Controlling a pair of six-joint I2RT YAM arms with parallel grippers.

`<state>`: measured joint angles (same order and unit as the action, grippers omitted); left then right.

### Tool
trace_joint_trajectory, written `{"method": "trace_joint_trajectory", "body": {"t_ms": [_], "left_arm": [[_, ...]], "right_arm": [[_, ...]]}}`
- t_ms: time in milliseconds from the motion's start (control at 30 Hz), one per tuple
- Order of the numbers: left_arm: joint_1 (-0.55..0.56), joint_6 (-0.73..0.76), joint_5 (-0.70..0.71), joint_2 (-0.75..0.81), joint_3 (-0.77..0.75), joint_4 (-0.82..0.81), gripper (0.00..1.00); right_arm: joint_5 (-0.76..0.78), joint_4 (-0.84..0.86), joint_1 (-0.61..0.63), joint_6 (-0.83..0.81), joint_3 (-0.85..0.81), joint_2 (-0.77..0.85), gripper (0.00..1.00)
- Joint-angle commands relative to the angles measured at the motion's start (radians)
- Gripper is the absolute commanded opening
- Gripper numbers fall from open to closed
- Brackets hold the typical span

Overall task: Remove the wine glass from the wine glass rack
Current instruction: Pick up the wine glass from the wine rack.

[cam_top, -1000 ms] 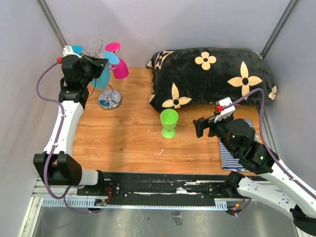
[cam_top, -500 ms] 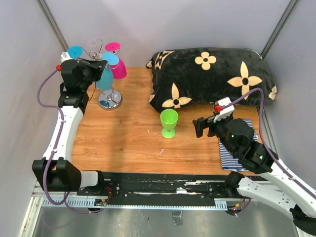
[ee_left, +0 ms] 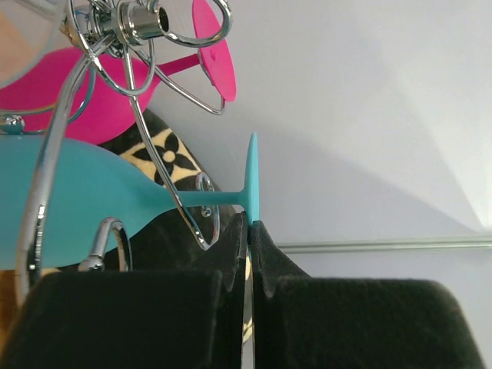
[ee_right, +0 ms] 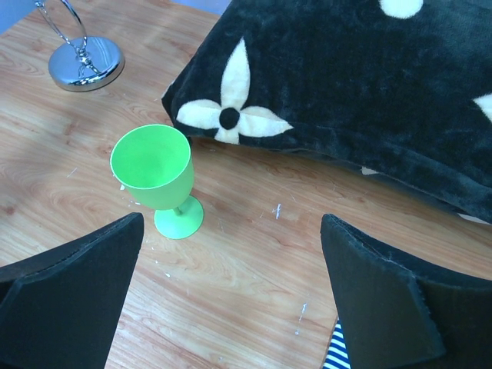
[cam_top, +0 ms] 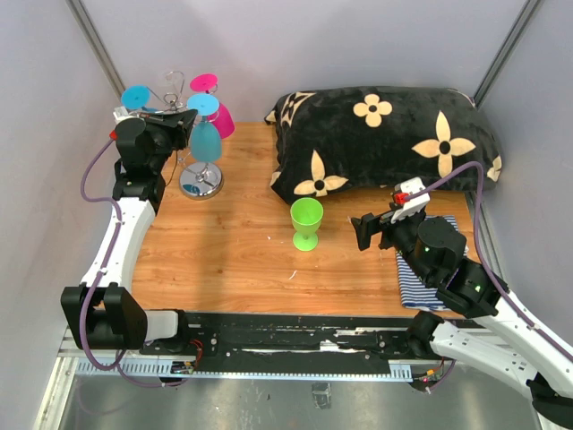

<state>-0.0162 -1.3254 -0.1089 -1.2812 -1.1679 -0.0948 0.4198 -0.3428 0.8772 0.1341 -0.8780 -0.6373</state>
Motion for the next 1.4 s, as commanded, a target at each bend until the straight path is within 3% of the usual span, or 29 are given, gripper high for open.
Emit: {"method": "trace_joint_trajectory", "body": {"t_ms": [0,533,800,1367], "left_arm": [[0.002,-0.029,0.02,0.009,0.034,-0.132,0.01],[0.002,-0.019,0.109,0.036,0.117,-0.279,0.0],[0.02,-0.151,0.189,0.029,0.116,-0.225,0.0],[0.122,-0.197,0.403,-0.012,0.078,-0.2,0.0]], "right_arm": [[0.019,-0.007,0.001,0.015,-0.006,0.016,0.98],[0.019,-0.011,0.001,0.016,-0.01,0.011,0.98],[0.016,-0.007,0.001,0.016,-0.01,0.001,0.98],[0.019,-0.014,0.001,0.005,0.001,0.018,0.98]]}}
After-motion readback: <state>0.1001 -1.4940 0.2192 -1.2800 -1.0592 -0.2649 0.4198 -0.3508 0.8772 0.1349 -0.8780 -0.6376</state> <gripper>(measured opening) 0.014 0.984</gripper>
